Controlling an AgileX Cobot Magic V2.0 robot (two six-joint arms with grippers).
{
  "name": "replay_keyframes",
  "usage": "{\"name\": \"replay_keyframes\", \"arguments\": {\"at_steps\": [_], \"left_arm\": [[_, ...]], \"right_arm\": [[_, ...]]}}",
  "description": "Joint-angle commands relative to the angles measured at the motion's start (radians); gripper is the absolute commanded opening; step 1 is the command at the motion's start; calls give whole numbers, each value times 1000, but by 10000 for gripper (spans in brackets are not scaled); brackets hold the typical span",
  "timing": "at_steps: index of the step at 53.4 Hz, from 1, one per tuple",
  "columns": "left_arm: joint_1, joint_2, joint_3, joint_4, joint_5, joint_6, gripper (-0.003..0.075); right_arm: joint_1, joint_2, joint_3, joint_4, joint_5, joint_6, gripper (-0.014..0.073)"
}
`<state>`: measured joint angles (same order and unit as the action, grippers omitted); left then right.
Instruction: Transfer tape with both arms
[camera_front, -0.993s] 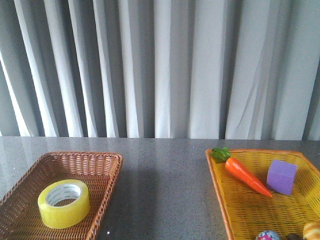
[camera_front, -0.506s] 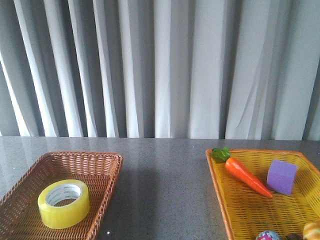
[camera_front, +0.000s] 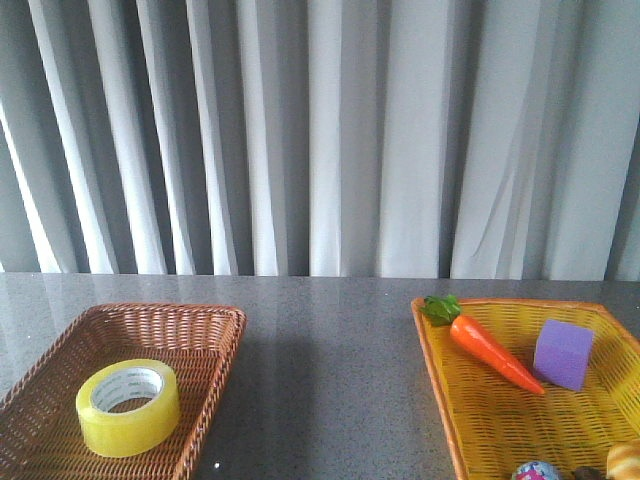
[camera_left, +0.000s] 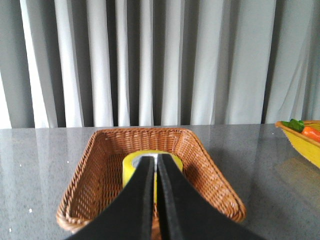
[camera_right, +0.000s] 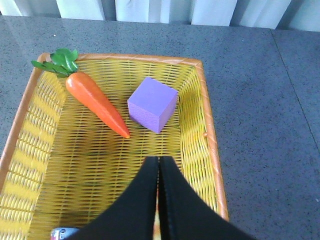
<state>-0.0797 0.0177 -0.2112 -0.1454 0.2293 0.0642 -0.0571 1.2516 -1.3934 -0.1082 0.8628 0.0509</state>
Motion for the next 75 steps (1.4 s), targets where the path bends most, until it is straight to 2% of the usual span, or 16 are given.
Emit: {"name": "replay_keyframes", "arguments": {"at_steps": [1,8,12,20,75], "left_arm": [[-1,-50,113,-25,-155,-3,-6],[-1,-46,216,-24,-164,-3,-6],[-1,-46,215,2,-110,1,-6],[-1,-46,215,65,-107,1,-6],[-1,-46,214,56,-120,-2,-6]], "right_arm": [[-1,-28,-26,-9,-57,-3,-8],[-1,-28,-26,-9,-54,-3,-8],[-1,-28,-26,-9,-54,-3,-8],[-1,-28,-26,-9,-54,-3,-8],[-1,-28,-26,-9,-54,-3,-8]]}}
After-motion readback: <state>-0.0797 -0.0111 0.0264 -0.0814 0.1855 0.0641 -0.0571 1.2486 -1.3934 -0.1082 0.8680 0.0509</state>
